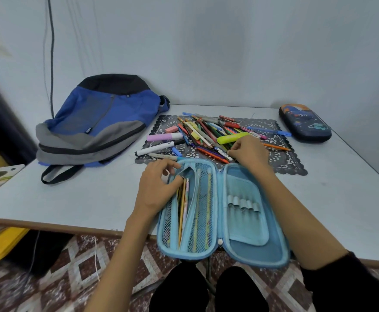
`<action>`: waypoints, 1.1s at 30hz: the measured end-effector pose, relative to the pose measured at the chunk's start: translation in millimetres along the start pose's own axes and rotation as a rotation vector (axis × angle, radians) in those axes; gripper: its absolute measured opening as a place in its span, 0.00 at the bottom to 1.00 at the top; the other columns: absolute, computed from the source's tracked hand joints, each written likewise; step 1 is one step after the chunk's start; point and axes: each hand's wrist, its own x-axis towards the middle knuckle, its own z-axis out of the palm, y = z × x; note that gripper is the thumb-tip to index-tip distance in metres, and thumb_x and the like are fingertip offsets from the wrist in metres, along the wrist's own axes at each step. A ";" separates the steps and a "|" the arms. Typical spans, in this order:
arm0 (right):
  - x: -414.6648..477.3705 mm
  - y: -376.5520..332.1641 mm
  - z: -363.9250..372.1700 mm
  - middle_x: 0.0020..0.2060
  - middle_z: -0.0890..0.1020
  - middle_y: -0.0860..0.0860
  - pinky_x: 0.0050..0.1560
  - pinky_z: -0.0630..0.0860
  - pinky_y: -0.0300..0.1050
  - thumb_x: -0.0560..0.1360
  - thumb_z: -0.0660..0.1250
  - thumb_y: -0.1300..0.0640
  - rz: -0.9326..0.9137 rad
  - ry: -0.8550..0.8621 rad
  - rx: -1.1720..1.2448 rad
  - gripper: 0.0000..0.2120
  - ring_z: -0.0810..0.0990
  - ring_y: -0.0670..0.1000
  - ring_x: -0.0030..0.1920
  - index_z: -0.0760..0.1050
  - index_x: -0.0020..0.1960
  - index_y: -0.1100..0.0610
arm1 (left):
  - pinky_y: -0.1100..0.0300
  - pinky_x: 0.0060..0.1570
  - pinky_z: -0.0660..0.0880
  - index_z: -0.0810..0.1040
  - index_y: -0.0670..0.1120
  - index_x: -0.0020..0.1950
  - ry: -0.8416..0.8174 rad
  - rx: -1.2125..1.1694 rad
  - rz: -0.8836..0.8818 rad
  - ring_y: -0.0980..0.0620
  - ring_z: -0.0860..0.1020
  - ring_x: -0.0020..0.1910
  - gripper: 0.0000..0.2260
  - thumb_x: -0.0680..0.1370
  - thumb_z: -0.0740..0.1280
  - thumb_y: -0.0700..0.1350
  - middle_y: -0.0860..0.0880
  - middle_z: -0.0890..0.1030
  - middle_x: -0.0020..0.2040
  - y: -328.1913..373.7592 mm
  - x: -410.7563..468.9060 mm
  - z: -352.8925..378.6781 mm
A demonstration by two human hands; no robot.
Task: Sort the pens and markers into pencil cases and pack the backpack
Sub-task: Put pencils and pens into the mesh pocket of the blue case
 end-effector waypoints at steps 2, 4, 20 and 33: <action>-1.0 -1.5 2.0 0.37 0.84 0.55 0.33 0.67 0.41 0.72 0.70 0.57 0.005 0.030 0.003 0.07 0.82 0.55 0.40 0.83 0.39 0.59 | 0.69 0.41 0.66 0.80 0.51 0.43 0.035 0.007 -0.010 0.59 0.73 0.43 0.07 0.67 0.66 0.48 0.55 0.79 0.38 2.5 -1.9 0.1; -3.3 -3.3 0.6 0.37 0.84 0.55 0.33 0.69 0.42 0.71 0.69 0.57 0.012 0.089 0.029 0.07 0.82 0.55 0.41 0.83 0.40 0.59 | 0.68 0.40 0.68 0.79 0.49 0.39 0.053 0.007 -0.011 0.57 0.74 0.41 0.03 0.67 0.67 0.46 0.55 0.79 0.36 4.4 -3.4 -0.2; -9.9 -52.6 -31.8 0.43 0.79 0.52 0.31 0.79 0.45 0.79 0.63 0.61 -0.216 0.473 1.061 0.05 0.78 0.47 0.32 0.75 0.53 0.59 | 0.62 0.36 0.66 0.75 0.47 0.32 0.057 -0.074 -0.039 0.57 0.73 0.36 0.06 0.68 0.69 0.44 0.53 0.78 0.33 5.6 -5.2 -1.5; -41.6 -64.8 -6.0 0.32 0.79 0.58 0.27 0.79 0.42 0.76 0.67 0.69 -0.040 -0.370 1.017 0.14 0.79 0.51 0.24 0.69 0.60 0.64 | 0.58 0.38 0.69 0.75 0.45 0.34 0.023 -0.113 -0.068 0.55 0.73 0.37 0.06 0.70 0.67 0.45 0.52 0.77 0.35 2.8 -4.0 -0.2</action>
